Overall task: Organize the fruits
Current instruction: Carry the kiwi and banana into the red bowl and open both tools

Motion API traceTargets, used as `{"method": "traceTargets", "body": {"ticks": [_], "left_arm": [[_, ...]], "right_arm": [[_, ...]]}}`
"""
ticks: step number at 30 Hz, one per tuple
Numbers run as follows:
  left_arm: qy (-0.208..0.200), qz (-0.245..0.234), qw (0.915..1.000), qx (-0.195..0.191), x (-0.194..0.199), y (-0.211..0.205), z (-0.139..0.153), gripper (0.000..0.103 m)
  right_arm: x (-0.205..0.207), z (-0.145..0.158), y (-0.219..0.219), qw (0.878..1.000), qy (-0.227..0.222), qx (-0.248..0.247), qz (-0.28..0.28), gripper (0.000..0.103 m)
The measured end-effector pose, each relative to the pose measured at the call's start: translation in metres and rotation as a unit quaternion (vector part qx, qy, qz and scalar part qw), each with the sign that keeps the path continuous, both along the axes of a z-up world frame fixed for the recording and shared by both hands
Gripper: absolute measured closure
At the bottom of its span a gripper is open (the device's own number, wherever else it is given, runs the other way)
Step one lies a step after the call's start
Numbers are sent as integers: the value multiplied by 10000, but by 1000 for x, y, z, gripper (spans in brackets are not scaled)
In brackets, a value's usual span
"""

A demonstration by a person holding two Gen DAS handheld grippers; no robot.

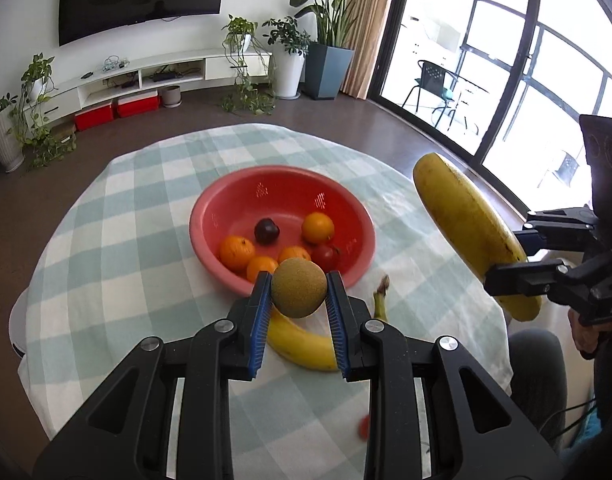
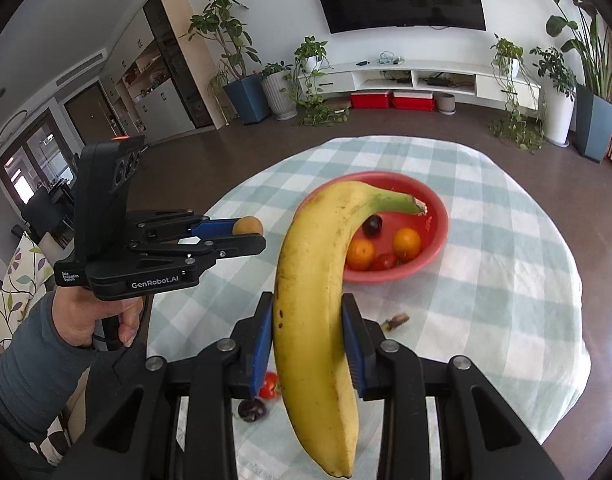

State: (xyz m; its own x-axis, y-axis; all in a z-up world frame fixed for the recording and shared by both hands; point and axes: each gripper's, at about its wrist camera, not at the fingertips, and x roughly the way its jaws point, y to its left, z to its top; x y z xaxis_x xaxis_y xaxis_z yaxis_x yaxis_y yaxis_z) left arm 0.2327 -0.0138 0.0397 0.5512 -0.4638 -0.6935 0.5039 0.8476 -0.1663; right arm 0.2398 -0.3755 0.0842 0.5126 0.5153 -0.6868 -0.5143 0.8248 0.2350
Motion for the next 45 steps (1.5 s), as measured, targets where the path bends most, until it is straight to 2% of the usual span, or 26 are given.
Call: {"method": "traceTargets", "body": {"ticks": [3,6,10,18,29,38,41,43,45], "left_arm": [[-42,64,10000,49,31,-9,12,78],[46,130,9998,127,59,-19,9,78],[194,143,9994,249,85,-32,-8,78],[416,202,9979,444,108,-43,-51,78],[535,193,9963,641,124,-50,-85,78],[558,206,9965,586,122,-47,-91,77],[581,202,9967,536,121,-46,-90,74],[585,161,9969,498,119,-47,-89,67],[518,145,9971,546,115,-49,-87,43]], "right_arm": [[29,6,9,9997,-133,-197,-80,68],[60,2,16,9993,-144,-314,-174,68],[97,-13,26,9990,-7,-398,-226,68],[146,-52,40,9976,335,-515,-323,68],[163,-79,38,9959,520,-583,-445,68],[164,-88,39,9956,614,-515,-486,66],[161,-84,37,9963,511,-486,-487,67],[159,-78,36,9966,476,-453,-492,67],[154,-71,35,9971,401,-441,-481,67]]}}
